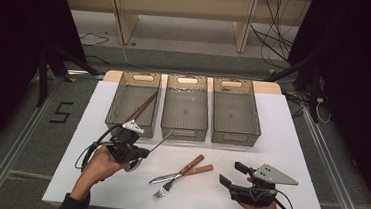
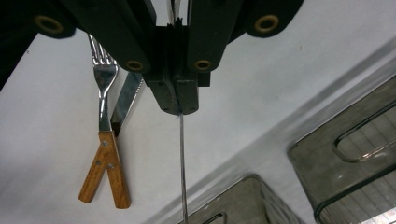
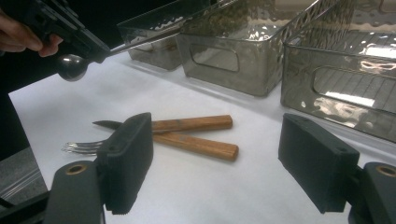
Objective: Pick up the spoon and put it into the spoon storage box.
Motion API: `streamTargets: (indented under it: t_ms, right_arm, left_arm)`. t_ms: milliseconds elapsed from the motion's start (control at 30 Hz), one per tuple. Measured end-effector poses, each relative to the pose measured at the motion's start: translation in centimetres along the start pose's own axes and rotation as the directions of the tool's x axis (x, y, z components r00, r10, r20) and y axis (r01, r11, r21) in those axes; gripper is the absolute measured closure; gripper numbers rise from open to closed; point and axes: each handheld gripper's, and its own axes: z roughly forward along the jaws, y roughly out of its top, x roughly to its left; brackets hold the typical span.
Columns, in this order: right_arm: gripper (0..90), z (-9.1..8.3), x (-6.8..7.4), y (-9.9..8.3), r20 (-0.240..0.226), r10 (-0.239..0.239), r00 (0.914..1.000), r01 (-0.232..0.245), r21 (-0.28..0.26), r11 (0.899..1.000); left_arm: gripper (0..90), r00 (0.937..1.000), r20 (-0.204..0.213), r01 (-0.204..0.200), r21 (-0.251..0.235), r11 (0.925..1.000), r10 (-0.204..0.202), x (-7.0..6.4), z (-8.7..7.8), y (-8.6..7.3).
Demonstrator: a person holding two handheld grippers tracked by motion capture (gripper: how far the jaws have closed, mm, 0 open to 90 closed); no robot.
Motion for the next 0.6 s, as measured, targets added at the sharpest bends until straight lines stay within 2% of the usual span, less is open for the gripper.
streamTargets:
  t_ms: [267,600]
  right_arm:
    - [27.1,0.0,0.0,0.0,0.001,-0.001,1.0,0.001,-0.001,1.0]
    - [27.1,-0.1,0.0,0.0,0.001,-0.001,1.0,0.001,-0.002,1.0]
  left_arm:
    - [89.5,0.9999,-0.007,-0.011,-0.01,0.9999,0.011,-0.3,-0.4,0.7]
    - [89.5,0.9991,-0.022,-0.037,-0.049,0.9981,0.035,-0.1,-0.5,2.8]
